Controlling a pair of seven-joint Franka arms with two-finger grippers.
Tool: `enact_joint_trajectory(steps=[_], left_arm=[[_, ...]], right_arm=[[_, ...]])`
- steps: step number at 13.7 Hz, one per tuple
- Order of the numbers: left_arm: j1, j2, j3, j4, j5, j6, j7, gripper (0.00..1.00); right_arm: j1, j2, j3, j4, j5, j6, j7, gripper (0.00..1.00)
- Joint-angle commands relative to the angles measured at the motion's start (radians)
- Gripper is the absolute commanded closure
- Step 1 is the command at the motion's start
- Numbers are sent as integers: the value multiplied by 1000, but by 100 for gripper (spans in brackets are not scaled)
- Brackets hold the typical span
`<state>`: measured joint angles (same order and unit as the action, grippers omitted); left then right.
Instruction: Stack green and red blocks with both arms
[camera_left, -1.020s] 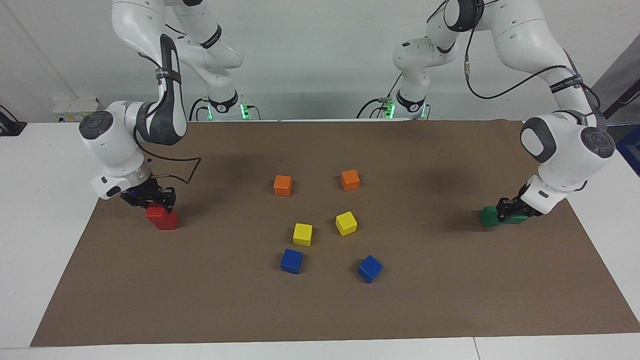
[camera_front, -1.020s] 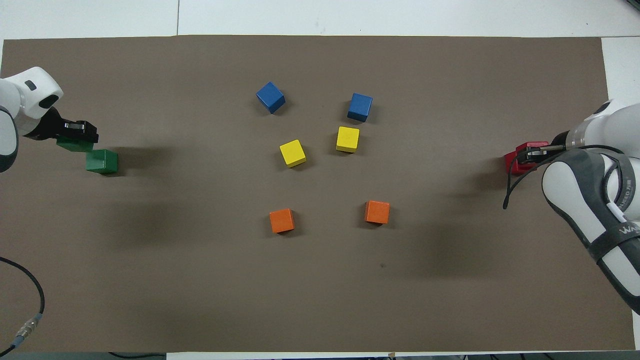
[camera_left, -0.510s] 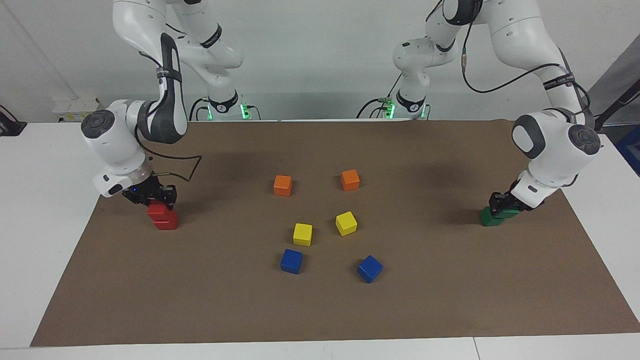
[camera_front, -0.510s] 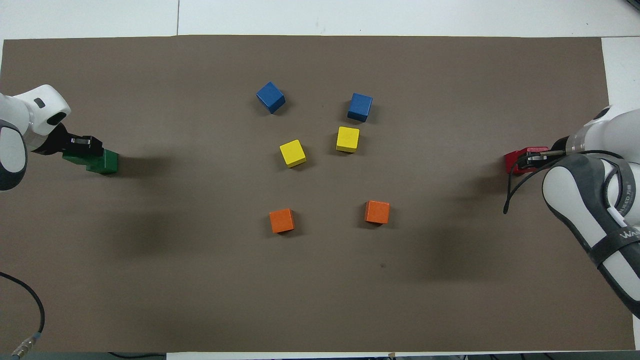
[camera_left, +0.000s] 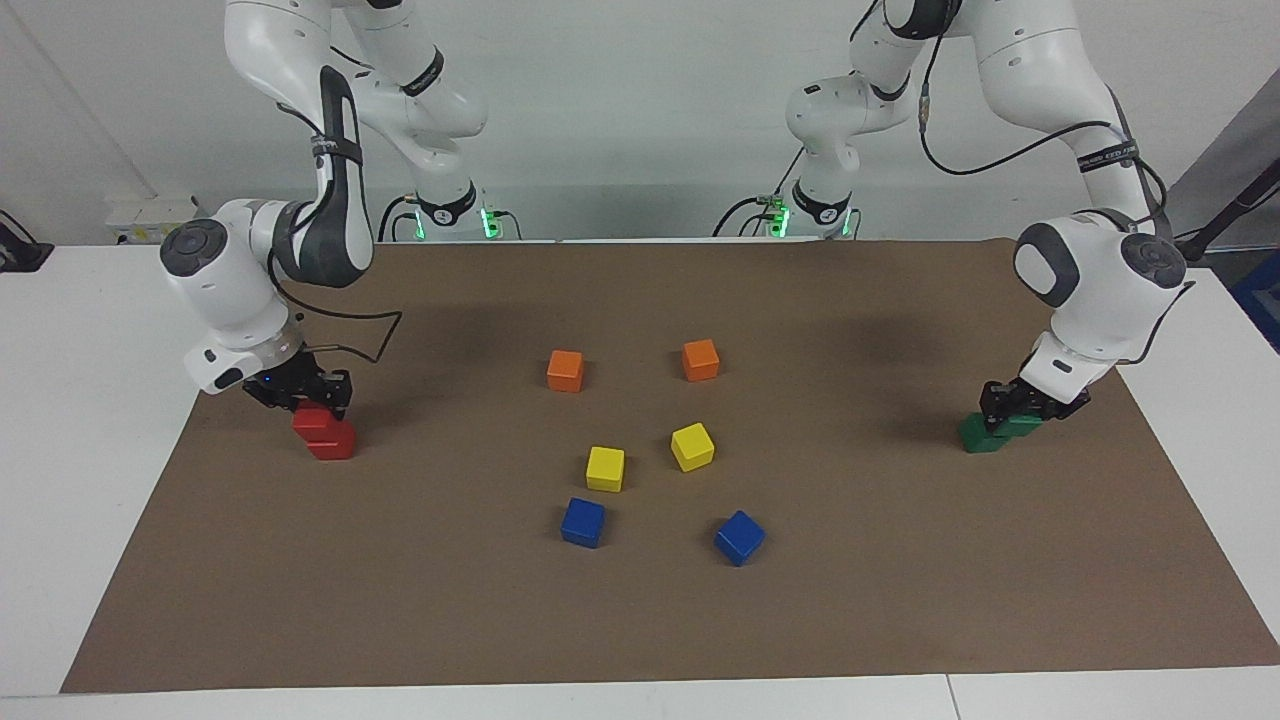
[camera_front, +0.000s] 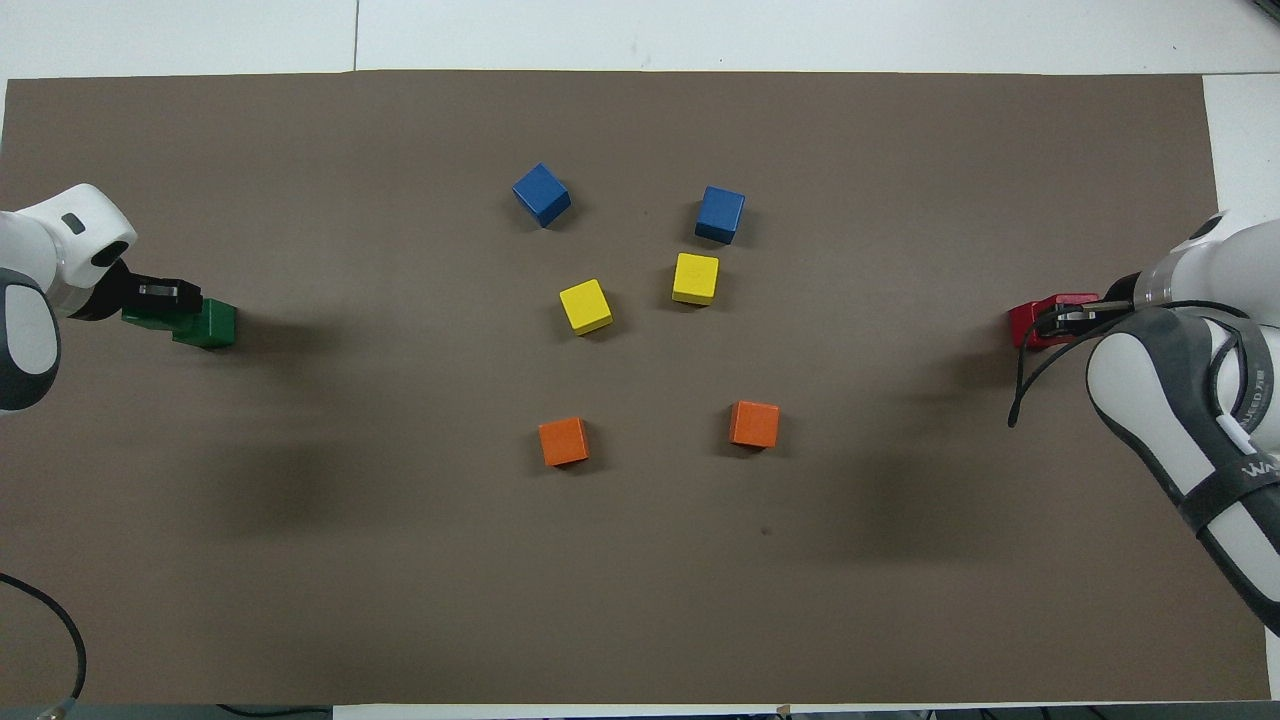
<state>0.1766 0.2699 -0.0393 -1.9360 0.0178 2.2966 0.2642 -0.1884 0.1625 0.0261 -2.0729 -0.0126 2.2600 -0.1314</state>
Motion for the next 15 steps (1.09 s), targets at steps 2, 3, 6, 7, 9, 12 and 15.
enact_joint_trajectory(steps=[2, 3, 6, 7, 9, 12, 15], left_arm=[[11, -57, -7, -107, -15, 96, 12, 100], [11, -57, -7, -107, -15, 96, 13, 100], [9, -57, -5, -107, -15, 96, 13, 100], [7, -57, -5, -107, -15, 101, 16, 100], [1, -55, -5, -107, -15, 104, 23, 76], [-2, -55, -5, -98, -13, 96, 26, 0], [0, -54, -5, -92, -13, 87, 41, 0]], right_arm=[[-16, -31, 11, -33, 3, 24, -16, 81], [-17, -29, 11, -32, 3, 24, -16, 81], [-17, -27, 11, -32, 3, 24, -16, 81], [-17, -27, 11, -32, 3, 24, -16, 81], [-17, -27, 11, -32, 3, 24, -16, 81], [-17, -27, 11, -32, 3, 26, -14, 80], [-17, -24, 11, -33, 3, 46, -13, 80]])
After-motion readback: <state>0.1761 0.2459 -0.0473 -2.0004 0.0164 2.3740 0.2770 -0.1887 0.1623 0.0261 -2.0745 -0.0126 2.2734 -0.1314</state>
